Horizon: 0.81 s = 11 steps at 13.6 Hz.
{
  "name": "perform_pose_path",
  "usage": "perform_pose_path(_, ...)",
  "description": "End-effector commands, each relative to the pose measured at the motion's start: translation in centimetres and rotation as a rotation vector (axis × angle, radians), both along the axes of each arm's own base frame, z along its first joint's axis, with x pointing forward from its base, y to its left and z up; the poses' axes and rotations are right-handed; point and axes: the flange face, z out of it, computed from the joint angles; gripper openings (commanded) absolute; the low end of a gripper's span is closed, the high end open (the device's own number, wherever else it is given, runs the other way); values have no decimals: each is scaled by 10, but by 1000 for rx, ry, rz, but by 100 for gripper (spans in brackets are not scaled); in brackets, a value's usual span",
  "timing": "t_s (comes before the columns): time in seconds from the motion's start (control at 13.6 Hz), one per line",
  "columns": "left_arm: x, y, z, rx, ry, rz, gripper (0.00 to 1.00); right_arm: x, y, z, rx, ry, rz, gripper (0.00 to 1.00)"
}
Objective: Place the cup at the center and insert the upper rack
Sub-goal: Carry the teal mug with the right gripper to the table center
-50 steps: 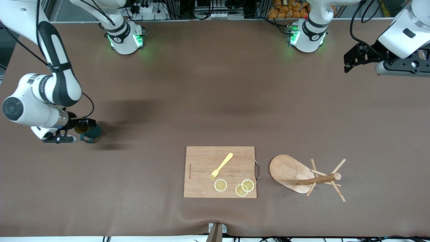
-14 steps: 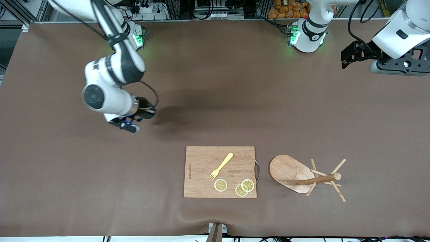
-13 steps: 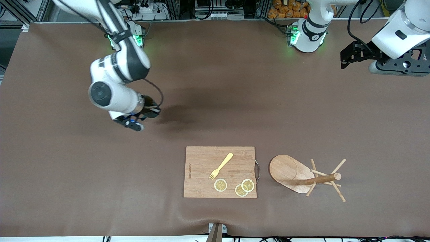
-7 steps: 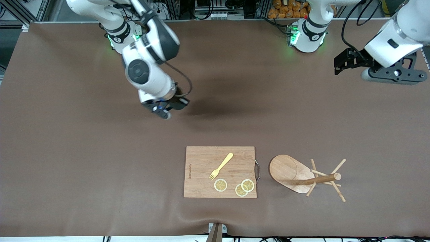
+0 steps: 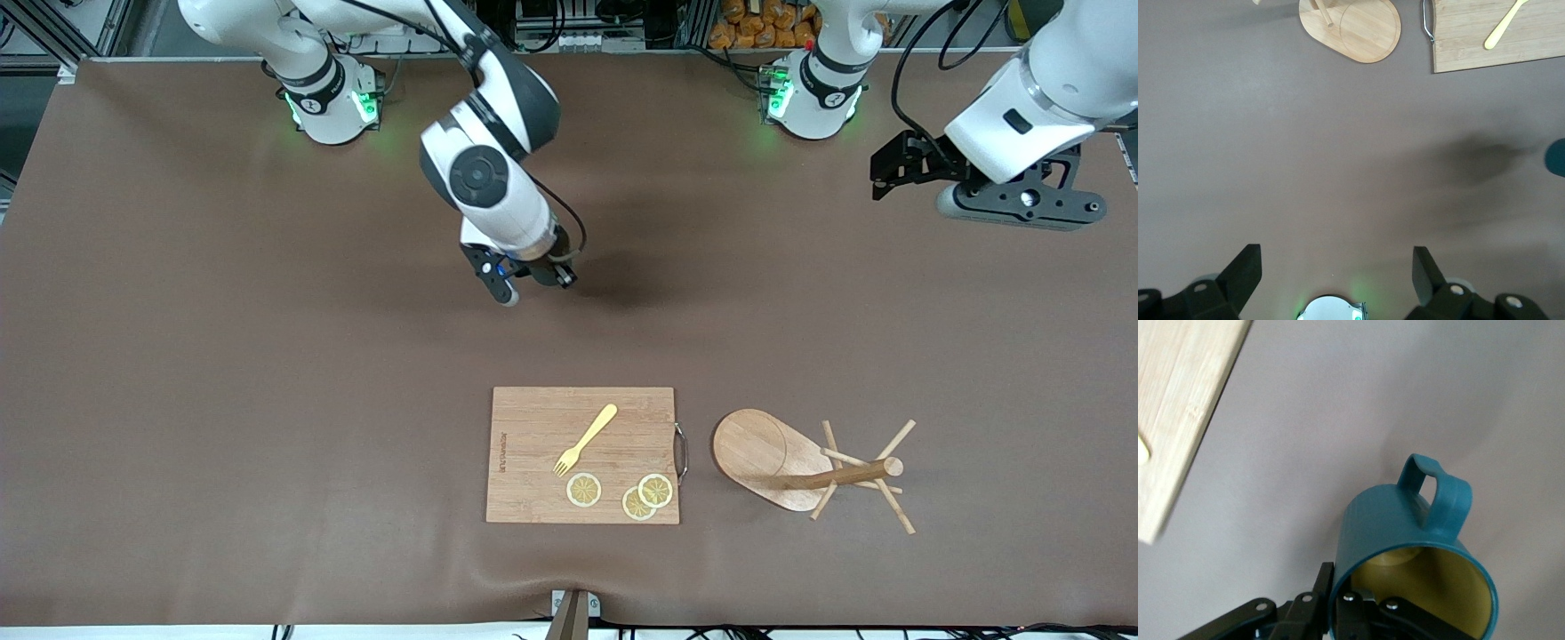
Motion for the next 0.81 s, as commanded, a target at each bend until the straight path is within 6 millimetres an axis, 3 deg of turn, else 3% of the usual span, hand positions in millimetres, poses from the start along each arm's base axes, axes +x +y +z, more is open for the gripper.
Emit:
perform_pose_path(0.0, -3, 2, 7, -5, -14, 17, 100, 12, 38, -7, 3, 25, -157, 0)
perform_pose_path(0.29, -3, 5, 9, -2, -18, 22, 100, -20, 71, -20, -4, 37, -158, 0)
perform_pose_path(0.51, -2, 7, 8, -1, -16, 25, 100, -44, 95, -41, 13, 4, -138, 0)
perform_pose_path(0.73, -2, 9, 9, -1, -18, 29, 100, -46, 97, -63, 1, 5, -145, 0)
